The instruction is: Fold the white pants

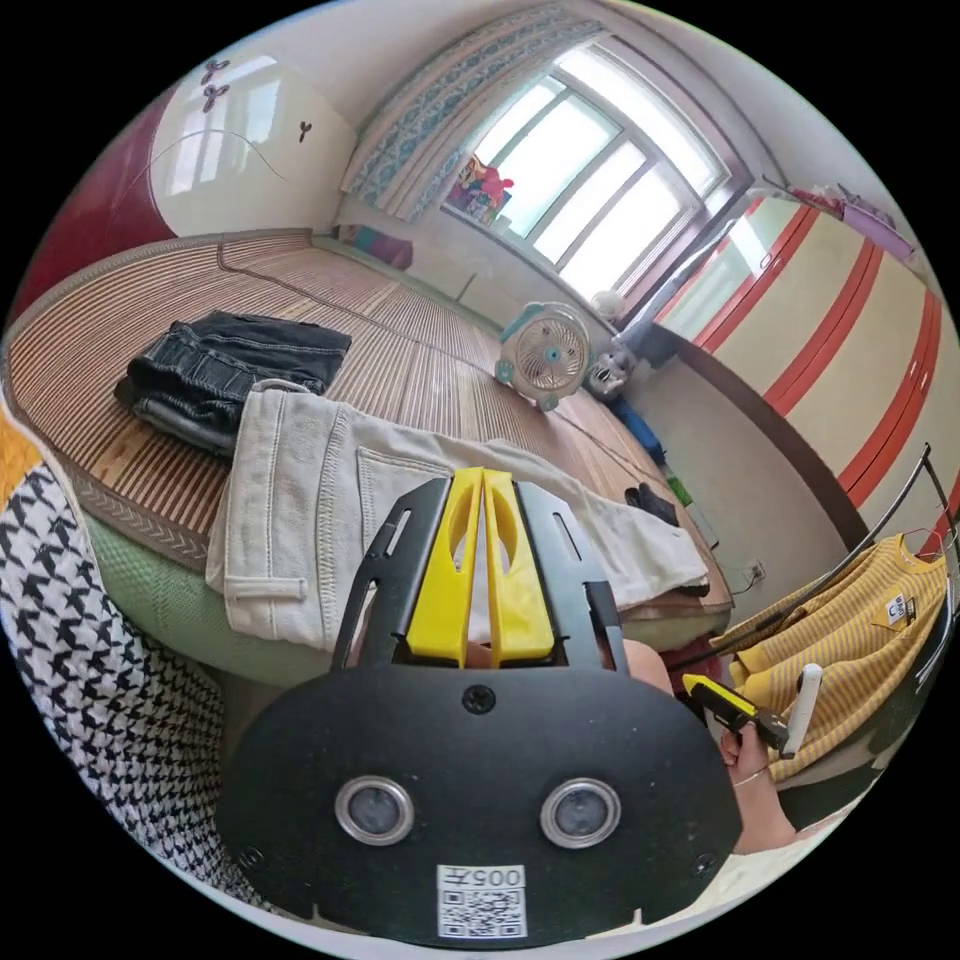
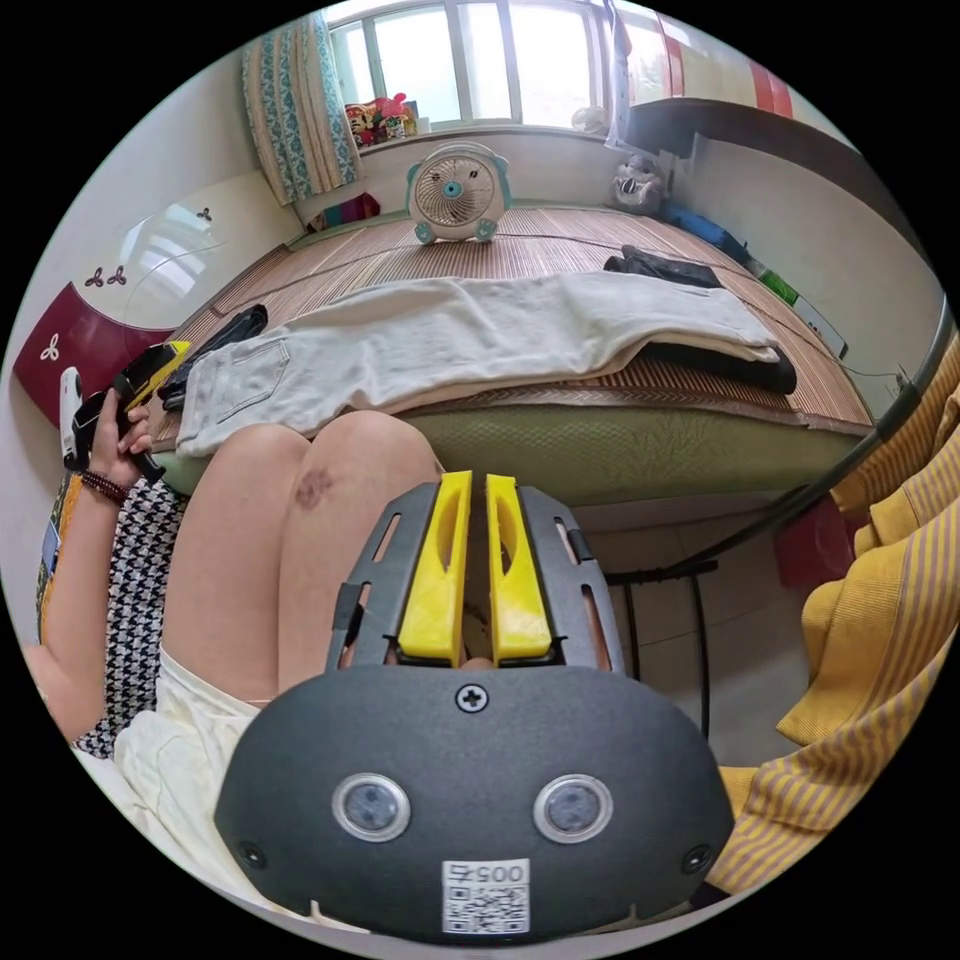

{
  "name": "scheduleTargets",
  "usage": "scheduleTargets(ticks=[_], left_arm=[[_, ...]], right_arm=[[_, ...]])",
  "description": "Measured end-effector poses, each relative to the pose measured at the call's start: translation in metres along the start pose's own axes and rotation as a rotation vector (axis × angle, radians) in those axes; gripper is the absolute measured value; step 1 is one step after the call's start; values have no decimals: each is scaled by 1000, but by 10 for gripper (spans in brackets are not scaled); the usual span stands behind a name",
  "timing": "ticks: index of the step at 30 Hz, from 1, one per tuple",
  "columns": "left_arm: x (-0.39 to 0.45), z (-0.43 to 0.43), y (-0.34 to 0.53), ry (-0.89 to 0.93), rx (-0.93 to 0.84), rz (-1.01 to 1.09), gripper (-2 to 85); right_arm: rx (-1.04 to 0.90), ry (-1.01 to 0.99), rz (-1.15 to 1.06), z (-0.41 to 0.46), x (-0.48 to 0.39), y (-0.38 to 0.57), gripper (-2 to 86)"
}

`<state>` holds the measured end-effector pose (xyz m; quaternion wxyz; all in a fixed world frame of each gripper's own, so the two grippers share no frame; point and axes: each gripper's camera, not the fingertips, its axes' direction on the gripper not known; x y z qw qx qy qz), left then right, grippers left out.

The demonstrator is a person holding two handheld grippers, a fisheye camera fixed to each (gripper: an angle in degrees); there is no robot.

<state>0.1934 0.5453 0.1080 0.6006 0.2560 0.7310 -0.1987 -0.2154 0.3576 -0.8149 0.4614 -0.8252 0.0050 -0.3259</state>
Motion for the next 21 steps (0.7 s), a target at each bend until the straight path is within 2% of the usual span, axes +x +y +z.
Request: scheduleTargets(ticks=[7, 11, 21], left_arm=[[-4, 22, 42, -13, -183, 18, 8], [-20, 27, 71, 35, -249, -44, 67], [-46, 41, 64, 63, -292, -148, 96]], right_arm=[[-23, -15, 22, 14, 5, -2, 39], [-51, -18, -1, 24, 3, -3, 40], [-29, -28, -7, 25, -4, -5, 40]])
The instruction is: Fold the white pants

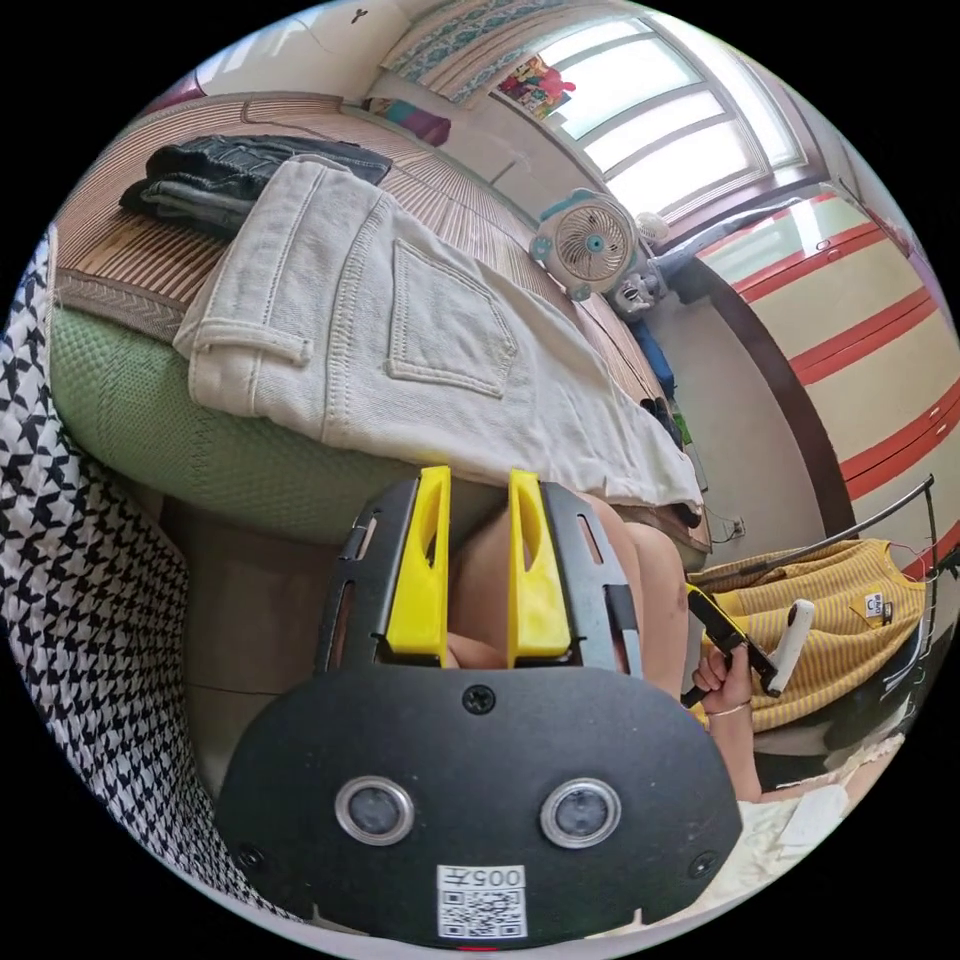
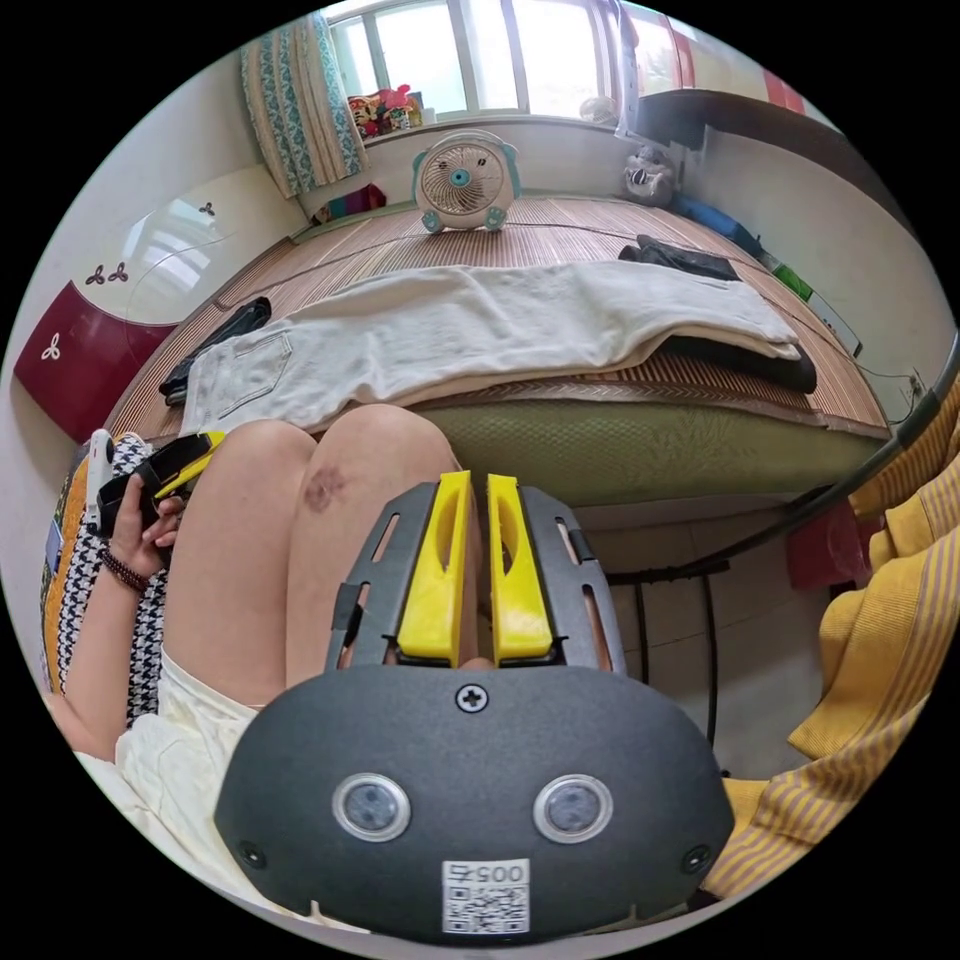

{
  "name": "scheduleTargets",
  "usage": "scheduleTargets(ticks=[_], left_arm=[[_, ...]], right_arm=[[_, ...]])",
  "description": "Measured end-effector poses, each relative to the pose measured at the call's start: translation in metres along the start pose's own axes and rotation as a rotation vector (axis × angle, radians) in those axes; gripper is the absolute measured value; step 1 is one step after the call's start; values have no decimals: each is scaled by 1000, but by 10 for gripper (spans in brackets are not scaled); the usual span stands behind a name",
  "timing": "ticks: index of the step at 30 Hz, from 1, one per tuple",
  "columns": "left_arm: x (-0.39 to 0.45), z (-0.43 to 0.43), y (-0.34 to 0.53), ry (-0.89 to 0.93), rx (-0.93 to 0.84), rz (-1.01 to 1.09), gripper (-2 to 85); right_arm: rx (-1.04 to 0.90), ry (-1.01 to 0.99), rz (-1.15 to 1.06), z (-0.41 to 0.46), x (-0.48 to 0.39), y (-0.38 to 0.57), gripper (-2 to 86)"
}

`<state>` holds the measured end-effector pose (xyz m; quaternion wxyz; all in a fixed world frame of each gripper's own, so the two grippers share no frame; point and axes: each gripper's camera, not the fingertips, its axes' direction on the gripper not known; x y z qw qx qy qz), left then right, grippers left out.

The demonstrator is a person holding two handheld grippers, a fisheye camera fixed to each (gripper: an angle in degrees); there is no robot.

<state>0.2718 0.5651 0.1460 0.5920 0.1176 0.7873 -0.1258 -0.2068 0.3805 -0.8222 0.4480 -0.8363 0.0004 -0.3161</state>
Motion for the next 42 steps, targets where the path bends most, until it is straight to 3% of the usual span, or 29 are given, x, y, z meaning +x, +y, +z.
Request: scheduleTargets(ticks=[21, 33, 42], left_arm=[[-12, -5, -18, 46, -4, -73, 98], [-3, 1, -36, -18, -15, -126, 9], [42, -13, -11, -63, 22, 40, 47]], right_arm=[[-9, 7, 0, 8, -1, 3, 40], [-18, 9, -2, 16, -3, 2, 37], [-19, 18, -1, 19, -2, -1, 34]])
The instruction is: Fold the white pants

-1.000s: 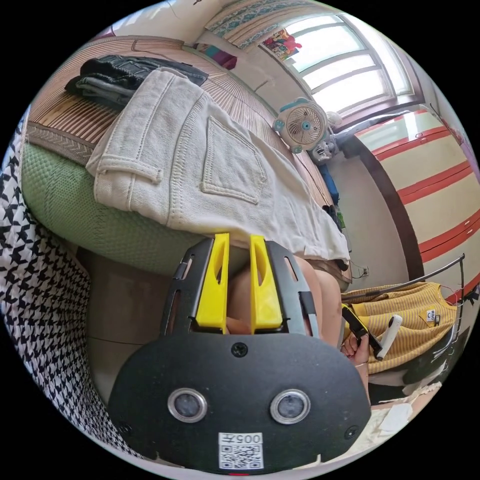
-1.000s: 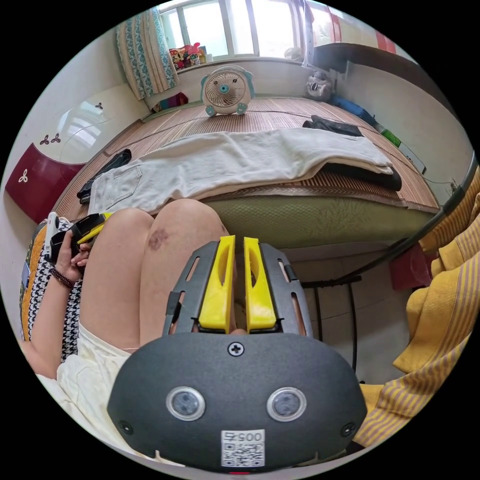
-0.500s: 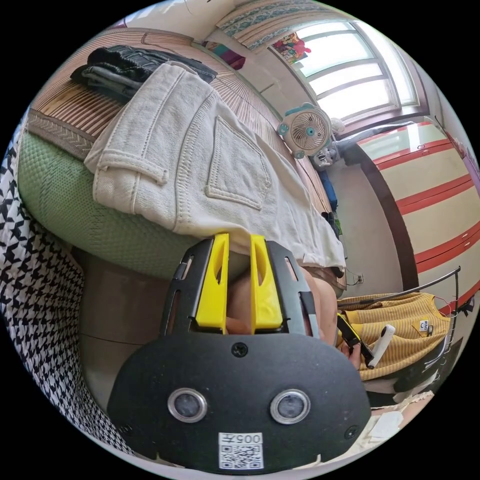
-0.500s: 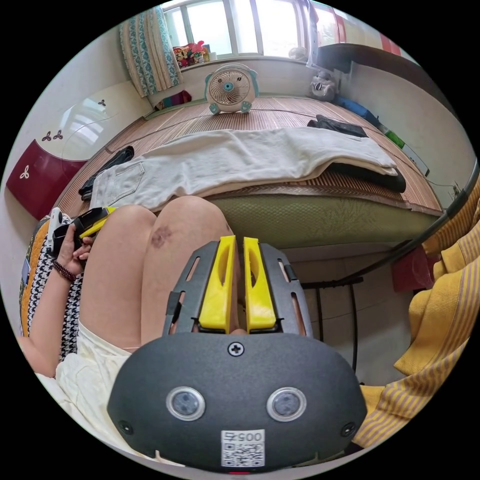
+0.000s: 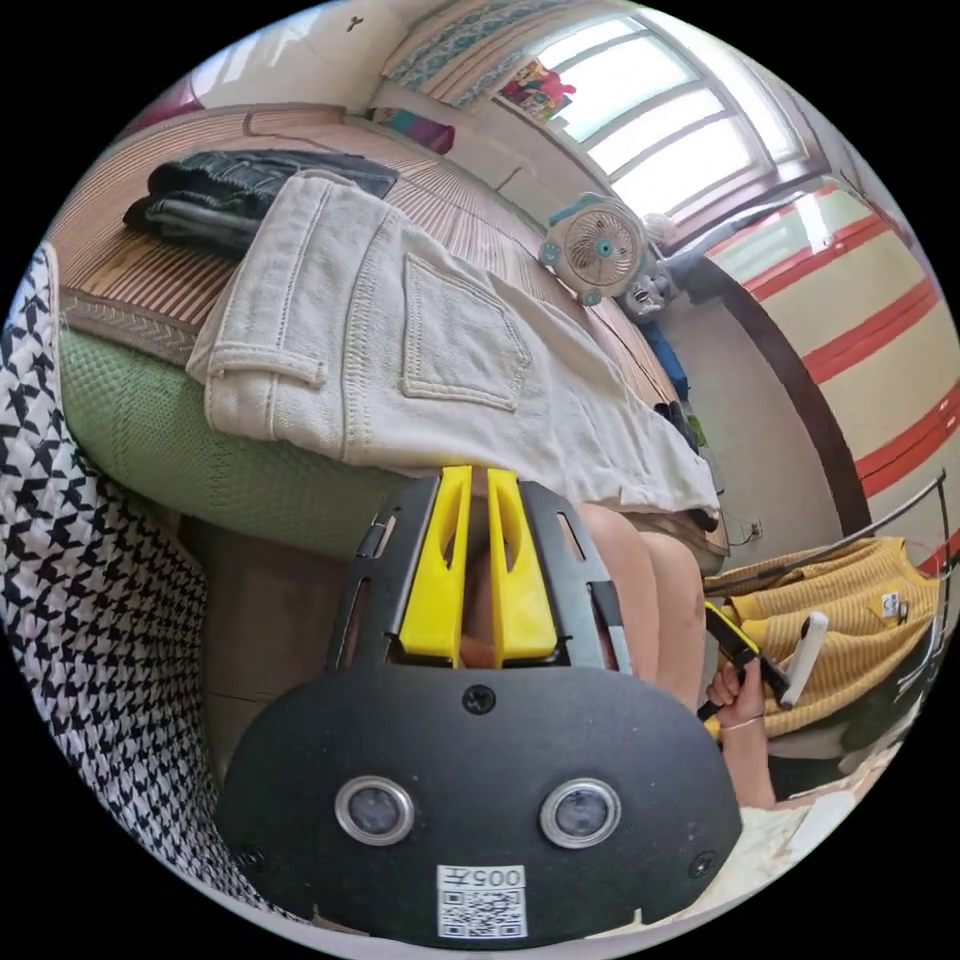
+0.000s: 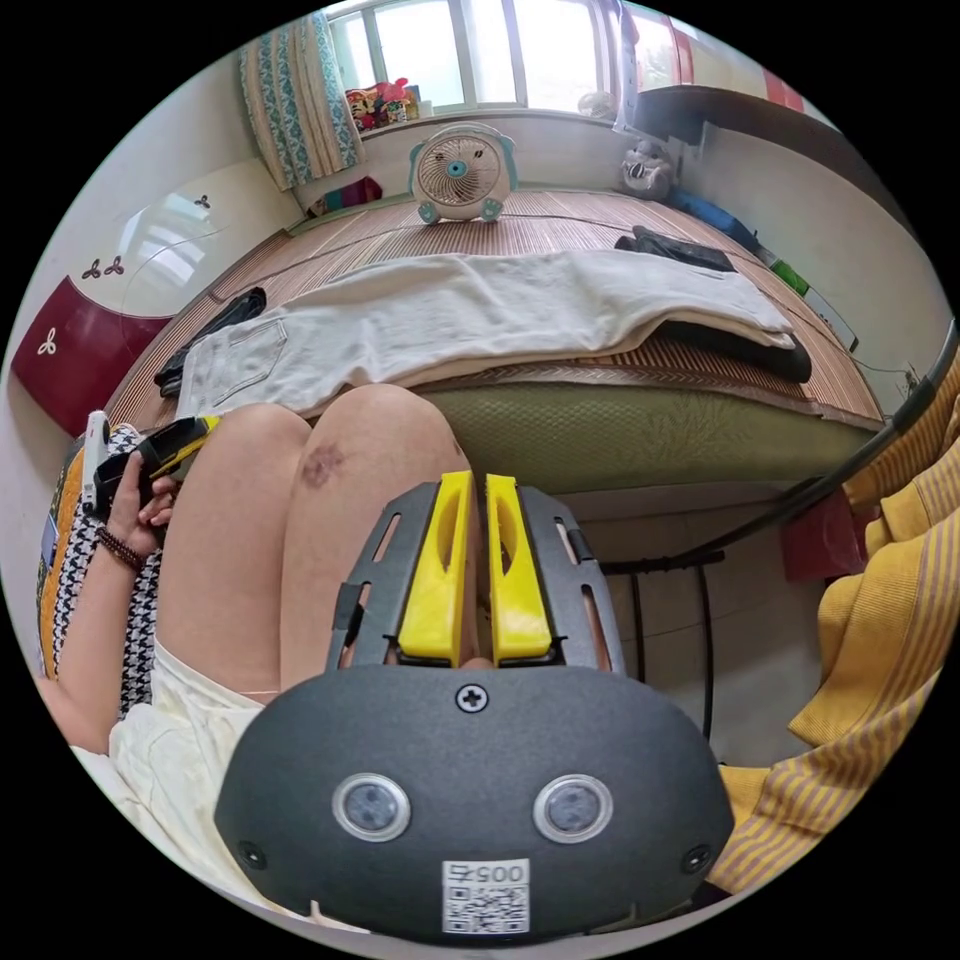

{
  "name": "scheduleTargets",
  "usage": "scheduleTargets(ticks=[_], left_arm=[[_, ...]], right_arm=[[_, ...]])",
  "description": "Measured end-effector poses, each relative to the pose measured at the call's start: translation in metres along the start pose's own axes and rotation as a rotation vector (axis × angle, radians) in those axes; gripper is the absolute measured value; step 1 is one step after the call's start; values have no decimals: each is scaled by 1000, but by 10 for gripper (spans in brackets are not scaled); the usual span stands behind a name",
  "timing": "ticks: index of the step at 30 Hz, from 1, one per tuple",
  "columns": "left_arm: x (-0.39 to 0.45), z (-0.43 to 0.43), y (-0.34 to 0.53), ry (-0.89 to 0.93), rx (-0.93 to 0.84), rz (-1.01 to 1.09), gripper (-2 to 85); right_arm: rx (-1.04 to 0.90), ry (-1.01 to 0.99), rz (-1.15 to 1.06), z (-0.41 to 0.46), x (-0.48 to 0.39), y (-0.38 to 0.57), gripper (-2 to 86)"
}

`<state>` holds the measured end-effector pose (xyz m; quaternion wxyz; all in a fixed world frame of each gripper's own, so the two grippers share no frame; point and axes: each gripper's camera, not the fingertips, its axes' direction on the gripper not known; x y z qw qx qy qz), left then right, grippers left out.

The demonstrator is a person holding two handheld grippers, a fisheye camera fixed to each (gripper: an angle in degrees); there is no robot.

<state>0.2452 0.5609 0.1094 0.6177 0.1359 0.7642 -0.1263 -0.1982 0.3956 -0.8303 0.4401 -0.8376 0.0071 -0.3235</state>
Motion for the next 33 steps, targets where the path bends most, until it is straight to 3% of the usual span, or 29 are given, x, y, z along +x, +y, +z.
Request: scheduleTargets(ticks=[7, 16, 25, 33], left_arm=[[63, -27, 11, -173, 78, 291, 86], [112, 11, -2, -337, -85, 511, 118], [121, 38, -16, -379, -120, 425, 104], [145, 28, -32, -324, -96, 467, 14]], right_arm=[[-2, 2, -2, 3, 3, -4, 32], [5, -22, -3, 5, -1, -8, 35], [4, -21, -6, 8, 5, -16, 37], [-16, -19, -3, 15, 15, -21, 33]])
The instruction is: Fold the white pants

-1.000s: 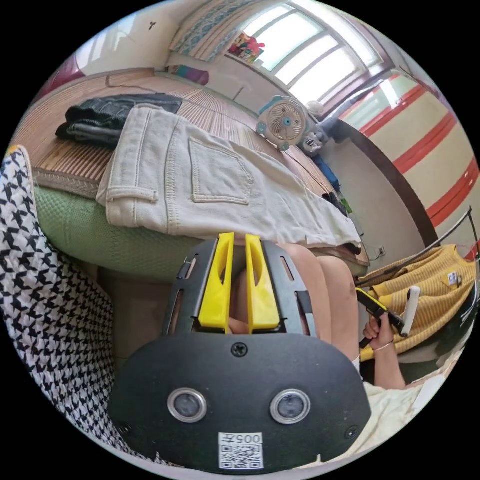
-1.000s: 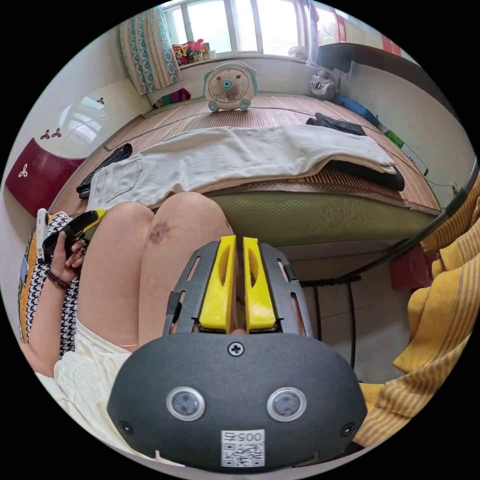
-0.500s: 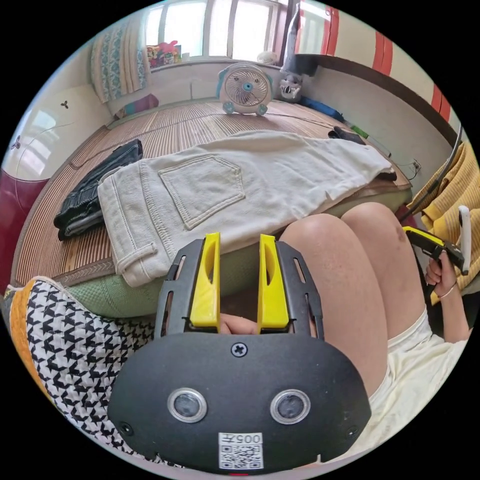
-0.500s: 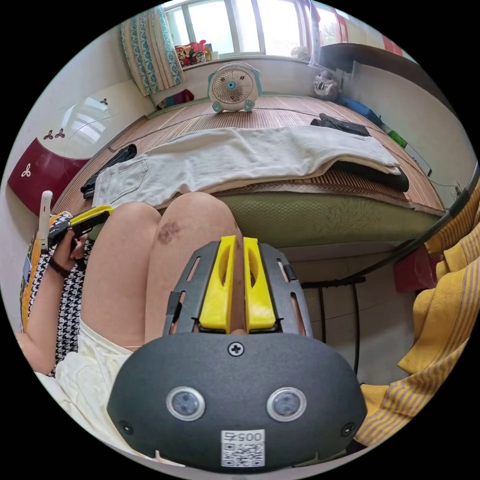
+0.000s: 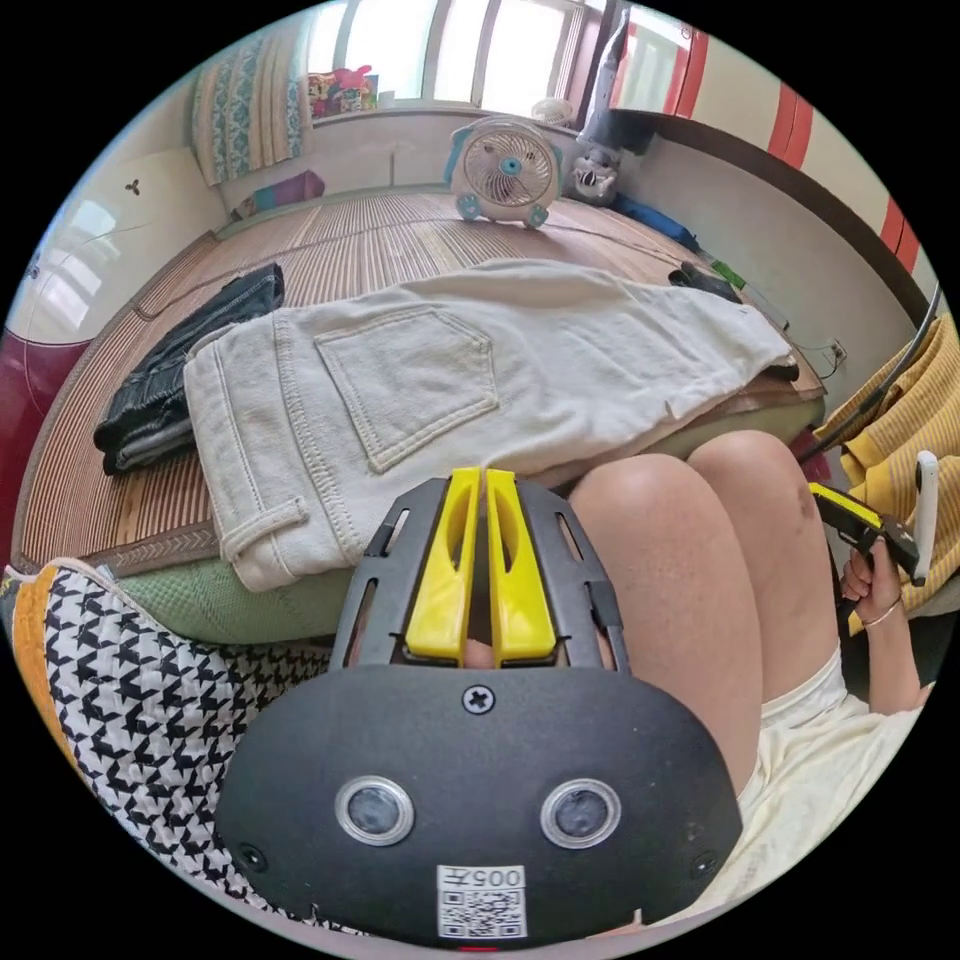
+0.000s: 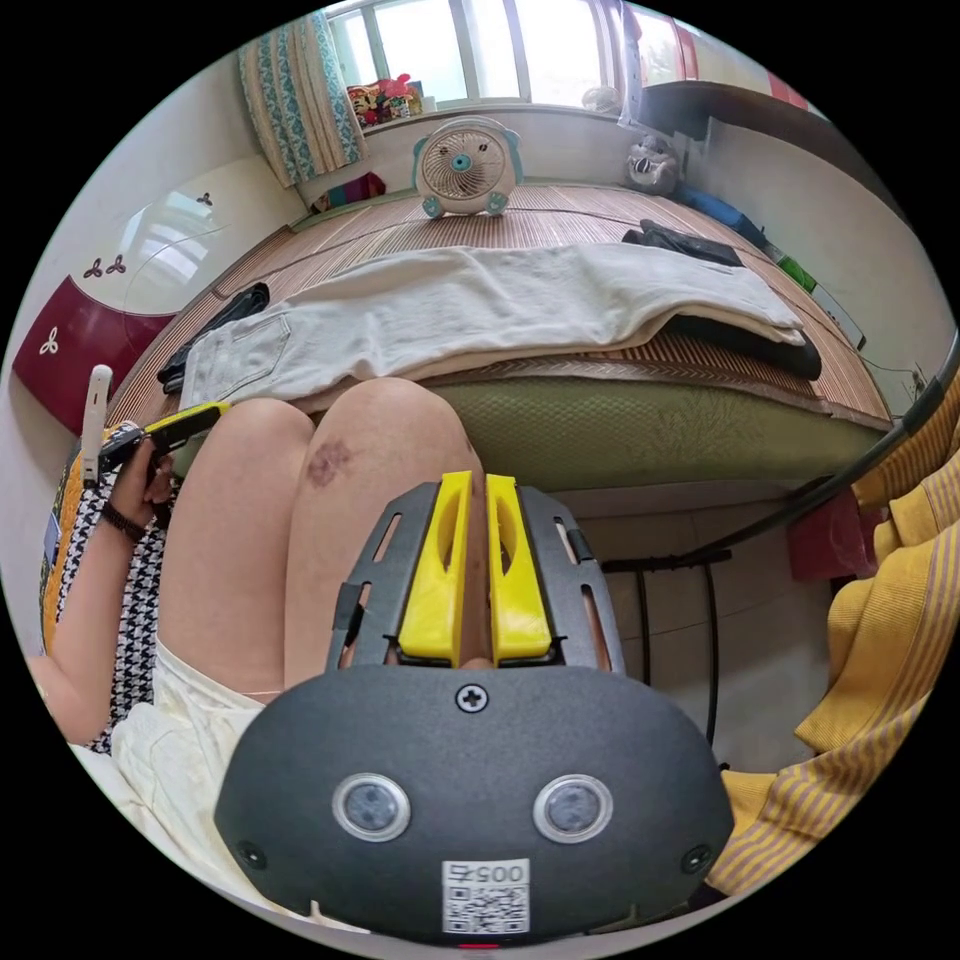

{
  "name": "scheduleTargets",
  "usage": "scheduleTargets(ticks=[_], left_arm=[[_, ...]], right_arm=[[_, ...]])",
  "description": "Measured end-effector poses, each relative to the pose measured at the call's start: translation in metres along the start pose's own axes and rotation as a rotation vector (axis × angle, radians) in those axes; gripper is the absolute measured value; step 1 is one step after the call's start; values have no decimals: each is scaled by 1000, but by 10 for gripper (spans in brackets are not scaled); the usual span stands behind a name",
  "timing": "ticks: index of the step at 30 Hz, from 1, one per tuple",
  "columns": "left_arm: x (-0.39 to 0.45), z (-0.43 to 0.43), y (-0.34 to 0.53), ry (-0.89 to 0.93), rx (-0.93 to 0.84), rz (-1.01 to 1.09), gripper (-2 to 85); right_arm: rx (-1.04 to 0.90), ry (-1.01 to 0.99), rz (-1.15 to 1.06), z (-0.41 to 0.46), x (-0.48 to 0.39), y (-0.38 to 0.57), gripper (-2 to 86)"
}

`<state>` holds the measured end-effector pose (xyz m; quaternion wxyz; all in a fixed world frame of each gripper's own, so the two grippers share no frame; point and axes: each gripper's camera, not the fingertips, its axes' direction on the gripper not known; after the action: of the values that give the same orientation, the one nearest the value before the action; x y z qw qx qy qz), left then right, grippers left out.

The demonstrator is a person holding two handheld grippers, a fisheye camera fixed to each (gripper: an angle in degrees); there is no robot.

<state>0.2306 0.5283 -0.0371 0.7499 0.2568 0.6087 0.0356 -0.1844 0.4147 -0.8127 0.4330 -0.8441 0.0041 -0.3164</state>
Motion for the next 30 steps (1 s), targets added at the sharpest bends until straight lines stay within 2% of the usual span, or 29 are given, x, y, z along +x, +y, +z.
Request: scheduleTargets(ticks=[5, 9, 16, 19, 25, 30], left_arm=[[-2, -37, -34, -44, 152, -19, 4], [-3, -36, -69, -92, 174, -31, 4], [-16, 30, -124, -198, 45, -88, 7], [-15, 62, -135, -255, -46, -8, 10], [-30, 65, -142, -180, -17, -30, 19], [-40, 67, -142, -144, 17, -38, 23]], right_arm=[[-9, 8, 4, 3, 10, -7, 33], [-4, 11, 11, 3, 20, -16, 32], [-14, 28, 22, 4, 37, -28, 37], [-8, 66, 34, 2, 52, -33, 42], [79, 104, 121, -21, 113, -65, 62], [171, 7, 321, -42, 190, -107, 86]])
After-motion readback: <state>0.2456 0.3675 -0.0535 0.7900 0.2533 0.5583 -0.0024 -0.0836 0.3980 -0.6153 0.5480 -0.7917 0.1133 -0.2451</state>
